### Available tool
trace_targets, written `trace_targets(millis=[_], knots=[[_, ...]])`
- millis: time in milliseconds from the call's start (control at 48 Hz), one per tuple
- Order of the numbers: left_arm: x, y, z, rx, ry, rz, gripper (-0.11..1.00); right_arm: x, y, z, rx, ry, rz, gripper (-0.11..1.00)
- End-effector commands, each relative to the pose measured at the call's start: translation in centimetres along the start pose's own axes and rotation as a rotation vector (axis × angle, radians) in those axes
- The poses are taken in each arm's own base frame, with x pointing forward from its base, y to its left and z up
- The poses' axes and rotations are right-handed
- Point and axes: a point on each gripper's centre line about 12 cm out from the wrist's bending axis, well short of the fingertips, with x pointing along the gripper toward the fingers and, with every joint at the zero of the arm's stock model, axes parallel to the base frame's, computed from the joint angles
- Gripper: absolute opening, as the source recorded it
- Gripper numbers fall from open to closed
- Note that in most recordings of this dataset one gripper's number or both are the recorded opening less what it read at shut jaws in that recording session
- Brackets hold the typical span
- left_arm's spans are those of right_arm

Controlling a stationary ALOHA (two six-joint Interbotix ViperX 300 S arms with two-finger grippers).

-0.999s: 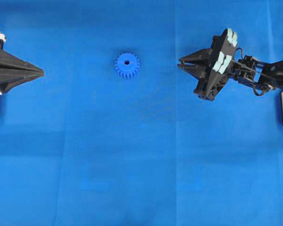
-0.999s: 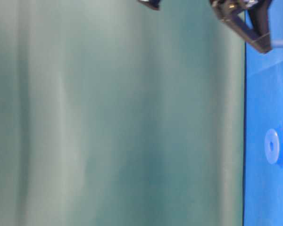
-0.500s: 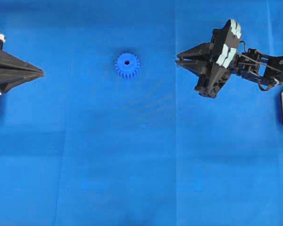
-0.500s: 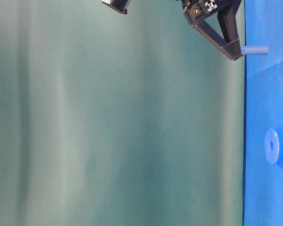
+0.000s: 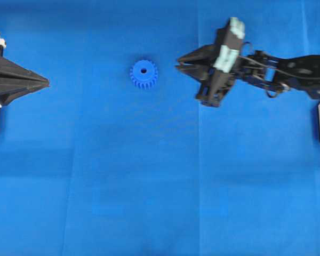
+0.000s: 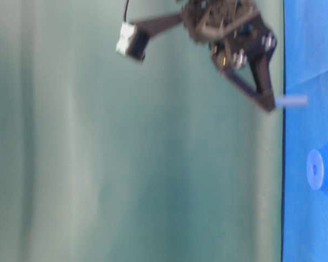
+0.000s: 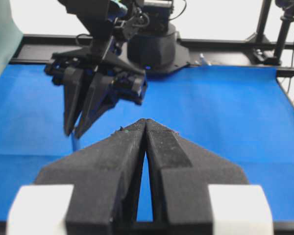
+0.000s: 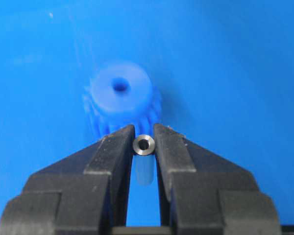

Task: Insert the shaft placed at a random location into the center hole of the small gear at another random location.
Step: 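Carry the shaft left with the right gripper above the blue gear, then lower the shaft into the gear's center hole with the right gripper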

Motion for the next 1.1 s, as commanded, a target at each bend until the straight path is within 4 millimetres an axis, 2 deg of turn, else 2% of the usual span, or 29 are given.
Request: trace_targets(millis=[0, 208, 458, 791, 1083], knots=[[0.1, 0.0, 0.2, 0.000, -0.006, 0.000, 0.00, 1.4, 0.8, 2.2, -0.006, -0.038, 0.018, 0.03], [0.2, 0.0, 0.2, 0.000, -0.003, 0.000, 0.00, 4.1, 1.7, 4.0, -0.014, -0.042, 0.037, 0.03], [0.1, 0.0, 0.1, 0.001, -0.002, -0.001, 0.00, 5.7, 2.1, 5.1, -0.013, -0.060, 0.043, 0.03], [0.1, 0.0, 0.1, 0.000, 0.000, 0.000, 0.00, 6.0, 2.0, 4.8, -0.013, -0.051, 0.039, 0.03], [0.1, 0.0, 0.2, 0.000, -0.002, 0.001, 0.00, 7.2, 1.6, 3.1, -0.016, -0.012, 0.028, 0.03]])
